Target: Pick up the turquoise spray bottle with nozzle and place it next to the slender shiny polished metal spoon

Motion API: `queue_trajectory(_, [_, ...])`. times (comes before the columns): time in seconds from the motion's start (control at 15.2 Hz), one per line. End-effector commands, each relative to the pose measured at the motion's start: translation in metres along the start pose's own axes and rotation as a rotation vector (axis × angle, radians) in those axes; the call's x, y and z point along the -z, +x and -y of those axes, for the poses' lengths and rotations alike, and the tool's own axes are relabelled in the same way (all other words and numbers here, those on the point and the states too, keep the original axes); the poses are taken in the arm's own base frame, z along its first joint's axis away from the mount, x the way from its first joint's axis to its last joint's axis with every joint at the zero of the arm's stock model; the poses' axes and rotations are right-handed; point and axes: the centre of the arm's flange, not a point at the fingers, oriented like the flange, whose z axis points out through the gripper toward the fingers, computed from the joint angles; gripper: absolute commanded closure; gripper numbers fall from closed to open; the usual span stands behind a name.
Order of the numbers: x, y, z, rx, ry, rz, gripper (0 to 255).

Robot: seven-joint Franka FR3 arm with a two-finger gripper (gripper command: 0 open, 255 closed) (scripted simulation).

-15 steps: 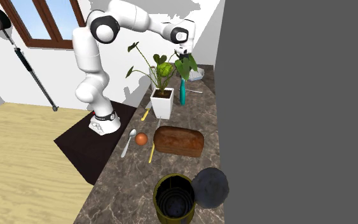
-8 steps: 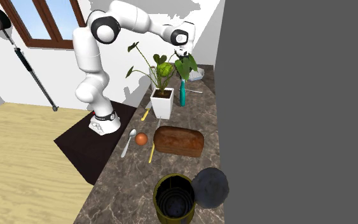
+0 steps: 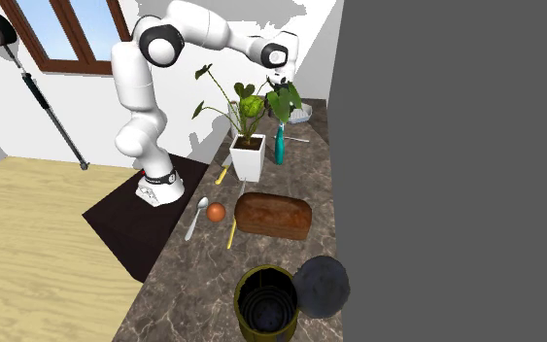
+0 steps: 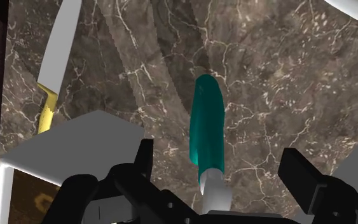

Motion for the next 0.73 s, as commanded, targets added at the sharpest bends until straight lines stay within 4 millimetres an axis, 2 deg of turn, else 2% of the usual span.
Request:
queue_trajectory(0.0, [0.021,0.002,0.000,0.000,0.000,0.000,0])
queue_trajectory(0.13, [0.045,0.002,0.000,0.000,0.000,0.000,0])
queue_trajectory(0.66, [0.045,0.002,0.000,0.000,0.000,0.000,0])
